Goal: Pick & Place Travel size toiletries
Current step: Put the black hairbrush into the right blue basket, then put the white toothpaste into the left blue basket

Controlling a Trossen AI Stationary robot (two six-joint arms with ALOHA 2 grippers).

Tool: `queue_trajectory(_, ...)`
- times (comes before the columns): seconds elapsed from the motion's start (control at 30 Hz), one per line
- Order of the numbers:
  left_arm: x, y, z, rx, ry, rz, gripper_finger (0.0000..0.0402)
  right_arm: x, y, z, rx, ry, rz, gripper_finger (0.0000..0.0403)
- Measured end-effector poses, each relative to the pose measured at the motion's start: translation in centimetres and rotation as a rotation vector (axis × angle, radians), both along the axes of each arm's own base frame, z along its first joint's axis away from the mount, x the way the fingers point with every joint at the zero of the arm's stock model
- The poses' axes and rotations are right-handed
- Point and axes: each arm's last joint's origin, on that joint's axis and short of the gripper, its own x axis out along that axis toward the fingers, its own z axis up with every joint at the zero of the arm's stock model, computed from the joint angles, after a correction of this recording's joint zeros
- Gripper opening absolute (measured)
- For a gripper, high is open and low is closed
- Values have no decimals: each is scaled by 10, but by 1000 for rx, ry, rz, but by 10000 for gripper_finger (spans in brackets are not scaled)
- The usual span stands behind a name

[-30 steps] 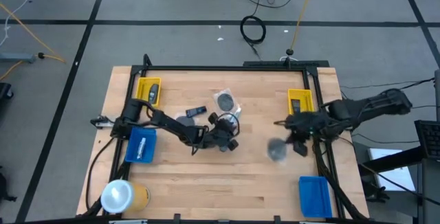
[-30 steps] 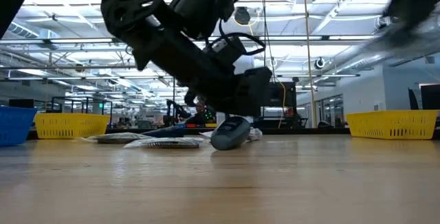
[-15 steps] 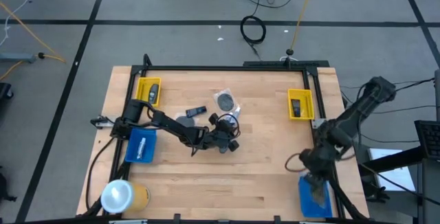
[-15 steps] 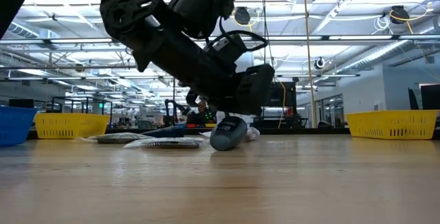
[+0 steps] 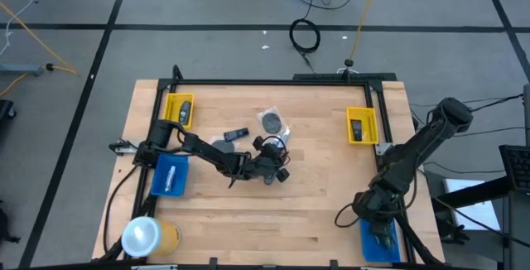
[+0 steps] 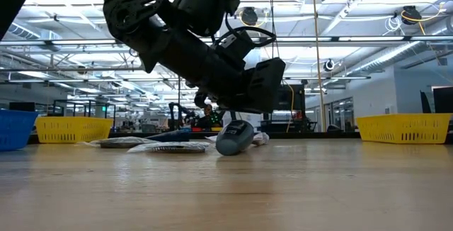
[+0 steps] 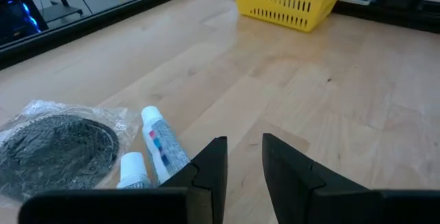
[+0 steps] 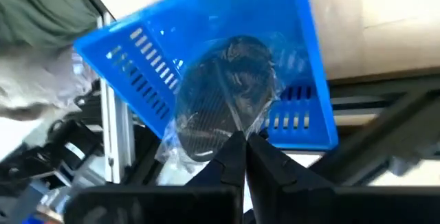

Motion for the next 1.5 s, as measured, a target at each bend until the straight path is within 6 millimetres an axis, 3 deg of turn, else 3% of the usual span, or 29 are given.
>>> queue_trajectory(0.2, 0, 0, 0, 0, 0, 0, 93, 4, 0, -8, -41, -82, -50, 40)
queue_trajectory(0.33, 0, 0, 0, -1, 0, 1, 93, 3, -5, -11, -63, -44, -112, 102)
queue_trajectory(0.53, 0, 0, 0, -2, -1, 1, 93, 9, -19, 7, 82, 51, -249, 188)
queue_trajectory(0.63, 0, 0, 0, -2, -2, 1, 93, 16, -28, 20, 152, -43, -345, 200)
queue_trajectory(0.73, 0, 0, 0, -1, -1, 1, 93, 25, -38, 30, 137, -276, -428, 200)
queue_trajectory(0.8, 0, 0, 0, -2, -1, 1, 93, 33, -45, 33, 58, -490, -451, 195)
queue_trajectory(0.93, 0, 0, 0, -2, -2, 1, 93, 53, -59, 27, -274, -1019, -416, 185)
queue_trajectory(1.07, 0, 0, 0, -1, -1, 1, 93, 68, -65, 5, -507, -1490, -429, 181)
queue_trajectory(1.13, 0, 0, 0, 12, 8, -5, 93, 70, -73, -11, -585, -1626, -474, 183)
queue_trajectory(1.27, -2, -5, 2, 57, 55, -36, 93, 66, -90, -39, -768, -1698, -530, 199)
queue_trajectory(1.4, -9, -7, 9, 59, 116, -16, 93, 71, -99, -60, -976, -1587, -493, 229)
queue_trajectory(1.5, -17, -7, 14, 47, 163, 40, 93, 82, -101, -69, -1014, -1539, -465, 252)
